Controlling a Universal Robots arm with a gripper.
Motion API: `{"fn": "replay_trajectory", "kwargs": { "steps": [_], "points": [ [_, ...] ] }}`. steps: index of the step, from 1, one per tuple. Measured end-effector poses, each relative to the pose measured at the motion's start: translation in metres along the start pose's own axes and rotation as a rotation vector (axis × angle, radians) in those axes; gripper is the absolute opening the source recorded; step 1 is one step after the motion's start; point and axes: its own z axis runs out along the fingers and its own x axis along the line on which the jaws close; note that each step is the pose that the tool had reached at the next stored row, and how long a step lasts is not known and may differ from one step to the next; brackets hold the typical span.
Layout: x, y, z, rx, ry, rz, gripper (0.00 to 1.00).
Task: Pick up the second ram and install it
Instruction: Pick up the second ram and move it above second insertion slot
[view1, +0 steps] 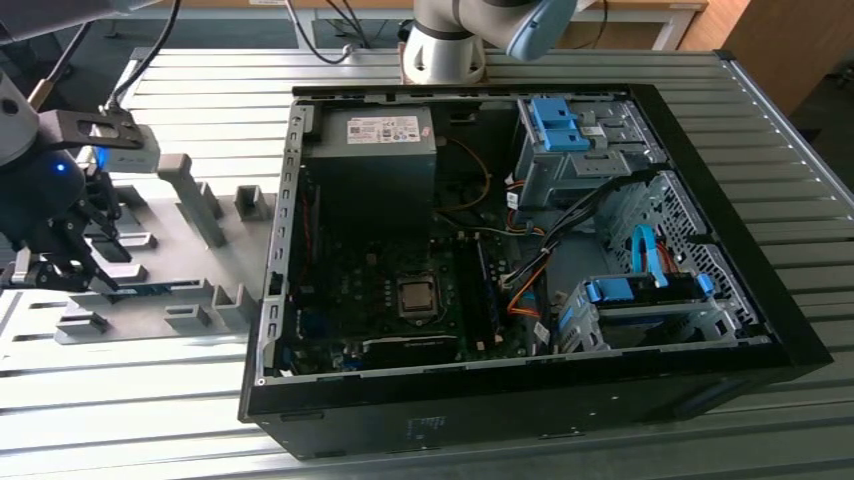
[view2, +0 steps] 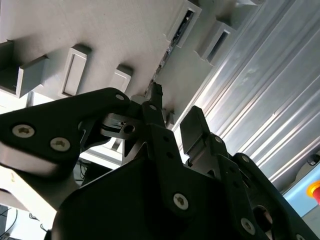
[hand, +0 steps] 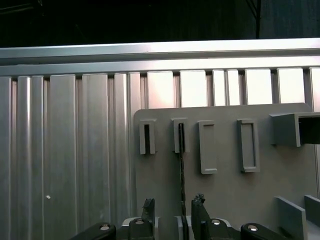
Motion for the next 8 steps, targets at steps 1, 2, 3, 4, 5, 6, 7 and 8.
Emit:
{"fn": "replay_trajectory", "kwargs": {
  "steps": [1, 2, 3, 4, 5, 6, 7, 8],
  "points": [
    [-0.0007, 0.0000, 0.0007, 0.0004, 0.0001, -0.004, 0.42],
    [-0.0014, 0.0000, 0.0017, 0.0012, 0.0002, -0.007, 0.42],
    [-0.0021, 0.0000, 0.0026, 0.0023, 0.0003, -0.009, 0.42],
    [-0.0024, 0.0001, 0.0039, 0.0043, 0.0009, -0.010, 0.42],
    [-0.0025, 0.0003, 0.0053, 0.0065, 0.0021, -0.010, 0.42],
    [-0.0025, 0.0004, 0.0065, 0.0087, 0.0029, -0.010, 0.42],
    [-0.0024, 0.0007, 0.0077, 0.0113, 0.0031, -0.011, 0.42],
    [-0.0024, 0.0008, 0.0089, 0.0139, 0.0032, -0.011, 0.42]
  ]
}}
